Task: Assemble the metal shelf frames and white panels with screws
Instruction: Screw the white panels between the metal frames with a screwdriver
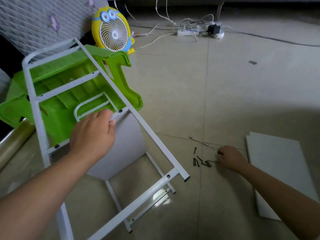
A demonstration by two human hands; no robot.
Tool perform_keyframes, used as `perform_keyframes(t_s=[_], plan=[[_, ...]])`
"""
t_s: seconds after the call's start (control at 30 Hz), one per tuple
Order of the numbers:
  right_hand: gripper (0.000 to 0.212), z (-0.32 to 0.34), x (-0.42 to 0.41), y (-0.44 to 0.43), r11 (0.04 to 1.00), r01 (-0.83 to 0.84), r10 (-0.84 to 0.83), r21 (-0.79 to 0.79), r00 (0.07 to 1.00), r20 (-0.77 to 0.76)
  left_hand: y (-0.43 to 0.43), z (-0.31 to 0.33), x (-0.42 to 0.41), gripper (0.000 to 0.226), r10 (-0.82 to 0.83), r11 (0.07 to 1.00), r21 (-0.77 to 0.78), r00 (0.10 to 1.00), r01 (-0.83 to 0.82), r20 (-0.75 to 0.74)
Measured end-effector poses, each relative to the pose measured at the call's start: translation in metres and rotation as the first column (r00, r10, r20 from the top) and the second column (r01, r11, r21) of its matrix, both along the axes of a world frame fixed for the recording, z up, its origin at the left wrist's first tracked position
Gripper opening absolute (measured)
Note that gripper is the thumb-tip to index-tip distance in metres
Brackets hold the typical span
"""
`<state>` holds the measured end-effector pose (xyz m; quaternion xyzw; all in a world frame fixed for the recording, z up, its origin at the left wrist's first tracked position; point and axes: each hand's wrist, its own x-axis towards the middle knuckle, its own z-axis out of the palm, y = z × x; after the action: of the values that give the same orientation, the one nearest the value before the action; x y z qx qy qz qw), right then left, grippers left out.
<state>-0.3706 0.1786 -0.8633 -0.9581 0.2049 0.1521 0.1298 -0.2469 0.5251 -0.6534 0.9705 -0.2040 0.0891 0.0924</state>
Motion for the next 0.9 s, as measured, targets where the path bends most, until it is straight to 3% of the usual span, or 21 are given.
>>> perform_keyframes(t_s=[0.3,0.4,0.53,0.63,0.73,0.8,0.9], plan=[[0.022,-0.004,-0.008,-0.002,0.999,0.012,-0.011,-0.05,1.0,0.024,0.001,-0.005,-0.002,0.032,0.02,1.0,-0.013,0.999,-0.02,0.044],[0.026,0.005,-0.022,-0.013,0.972,0.175,-0.177,-0.153,0.984,0.001,-0.005,-0.001,-0.001,0.032,0.079,0.996,0.044,0.997,-0.077,-0.028],[0.033,0.013,-0.05,-0.035,0.897,0.366,-0.395,-0.247,0.915,-0.08,-0.021,0.003,-0.006,0.05,0.061,0.998,-0.029,0.998,-0.061,0.015],[0.038,0.016,-0.07,-0.051,0.846,0.488,-0.513,-0.214,0.854,-0.083,-0.054,0.011,-0.012,0.057,-0.089,0.988,-0.12,0.992,0.099,0.087],[0.059,0.022,-0.088,-0.067,0.778,0.605,-0.625,-0.167,0.773,-0.111,-0.117,0.019,-0.027,0.046,-0.307,0.938,-0.12,0.94,0.325,0.147],[0.077,0.025,-0.099,-0.076,0.707,0.699,-0.707,-0.11,0.695,-0.127,-0.168,0.022,-0.048,0.035,-0.469,0.883,0.001,0.882,0.469,0.046],[0.096,0.025,-0.111,-0.09,0.528,0.848,-0.838,0.049,0.529,-0.135,-0.242,0.002,-0.088,0.03,-0.53,0.801,0.201,0.825,0.563,-0.199]])
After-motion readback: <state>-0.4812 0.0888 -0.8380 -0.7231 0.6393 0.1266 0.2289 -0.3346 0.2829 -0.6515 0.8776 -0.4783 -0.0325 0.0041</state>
